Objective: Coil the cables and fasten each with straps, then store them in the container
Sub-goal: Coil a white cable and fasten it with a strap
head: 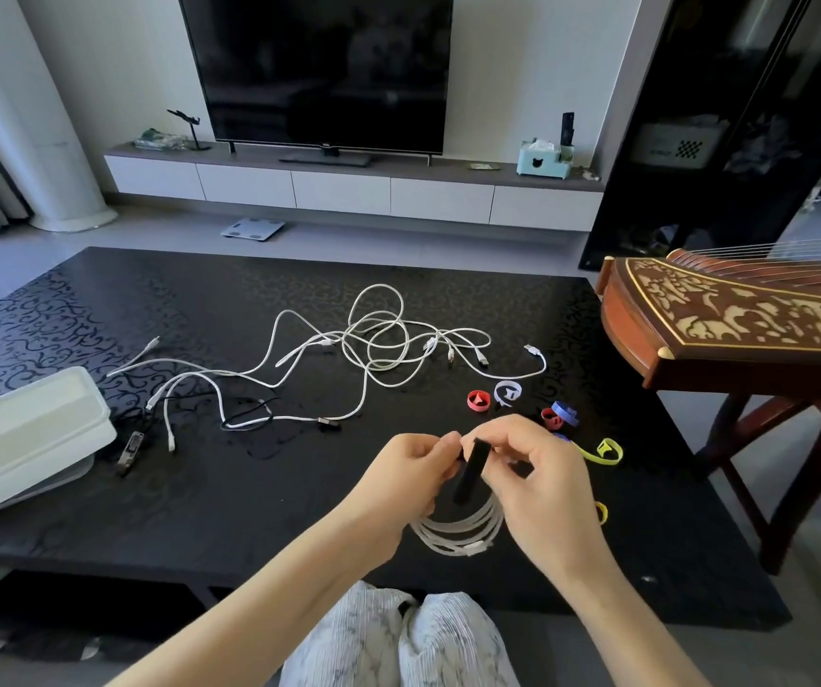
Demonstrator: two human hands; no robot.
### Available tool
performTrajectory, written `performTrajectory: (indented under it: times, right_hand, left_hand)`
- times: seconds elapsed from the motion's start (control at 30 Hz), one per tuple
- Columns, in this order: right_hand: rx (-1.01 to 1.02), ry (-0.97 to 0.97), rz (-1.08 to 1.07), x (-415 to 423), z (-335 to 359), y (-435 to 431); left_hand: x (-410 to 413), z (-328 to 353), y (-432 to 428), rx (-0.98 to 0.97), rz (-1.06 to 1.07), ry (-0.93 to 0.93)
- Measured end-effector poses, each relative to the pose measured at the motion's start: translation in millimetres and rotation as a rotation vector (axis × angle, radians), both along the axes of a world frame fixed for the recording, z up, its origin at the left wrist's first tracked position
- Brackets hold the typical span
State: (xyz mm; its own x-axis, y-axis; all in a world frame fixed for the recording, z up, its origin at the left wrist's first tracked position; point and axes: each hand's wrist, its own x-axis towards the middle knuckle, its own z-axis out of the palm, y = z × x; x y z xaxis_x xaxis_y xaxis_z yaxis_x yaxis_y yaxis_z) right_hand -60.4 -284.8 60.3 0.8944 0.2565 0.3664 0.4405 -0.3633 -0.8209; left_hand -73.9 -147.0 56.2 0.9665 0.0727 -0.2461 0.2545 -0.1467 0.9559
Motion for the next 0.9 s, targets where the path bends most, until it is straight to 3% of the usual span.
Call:
performTrajectory:
  times: [0.13, 0.23, 0.43, 0.6, 0.77, 0.9]
  right_hand:
    - [-0.042, -0.292, 0.008, -2, -8, -2]
    - [-0.028, -0.284, 0.036, 3, -11, -6]
    - [0.191, -0.009, 0.149, -3, -5, -15]
    - [0.487, 0.314, 0.184, -11, 8, -17]
    - [0.41, 0.677, 0.068, 1, 20, -15]
    - [0.342, 0.73, 0.1, 9, 26, -19]
  left_hand:
    - [3, 11, -5, -0.256, -0.023, 0.056]
    - [5, 16, -3, -0.358, -0.07, 0.05]
    - [8, 21, 1, -0.307, -0.173, -0.07]
    - [8, 17, 1, 0.053, -0.082, -0.246]
    - [1, 22, -2, 0.23, -0.132, -0.375]
    - [-7, 28, 0, 0.052, -0.307, -0.357]
